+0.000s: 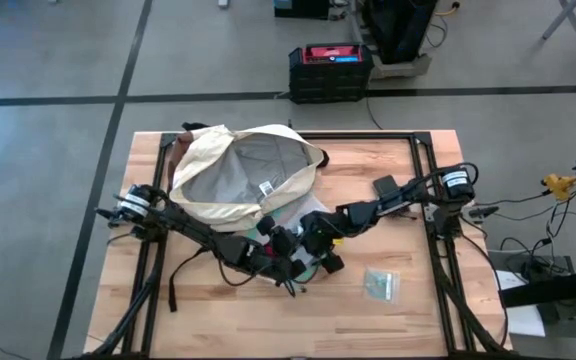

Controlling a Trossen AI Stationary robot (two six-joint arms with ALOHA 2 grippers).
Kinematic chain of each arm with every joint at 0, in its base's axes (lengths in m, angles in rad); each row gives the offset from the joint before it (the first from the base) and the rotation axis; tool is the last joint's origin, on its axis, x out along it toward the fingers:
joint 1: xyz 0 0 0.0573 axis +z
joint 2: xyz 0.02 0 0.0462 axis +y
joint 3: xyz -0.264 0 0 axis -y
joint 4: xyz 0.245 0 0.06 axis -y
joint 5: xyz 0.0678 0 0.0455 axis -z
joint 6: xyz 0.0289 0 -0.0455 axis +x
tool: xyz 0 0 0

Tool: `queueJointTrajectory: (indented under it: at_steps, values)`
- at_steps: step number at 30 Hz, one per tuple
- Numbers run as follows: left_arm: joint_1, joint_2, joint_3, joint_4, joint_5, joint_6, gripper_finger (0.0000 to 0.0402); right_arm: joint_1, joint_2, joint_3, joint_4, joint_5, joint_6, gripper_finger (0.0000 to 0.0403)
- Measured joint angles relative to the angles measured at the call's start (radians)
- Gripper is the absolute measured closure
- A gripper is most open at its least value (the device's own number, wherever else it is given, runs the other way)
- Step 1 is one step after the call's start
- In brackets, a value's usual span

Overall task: Unpack backpack
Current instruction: Remove the white pencil case from the green zip bag

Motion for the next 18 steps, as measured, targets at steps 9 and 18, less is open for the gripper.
queueJointTrajectory:
  at_steps: [9, 18]
  values:
    - [0.037, -0.001, -0.084, 0.000, 0.000, -0.047, 0.0401, -0.007, 0.010, 0.006, -0.034, -0.005, 0.031, 0.0162]
    - [0.050, -0.002, -0.176, 0.017, 0.009, -0.154, 0.0401, 0.016, -0.070, 0.016, -0.096, 0.022, 0.072, 0.0191]
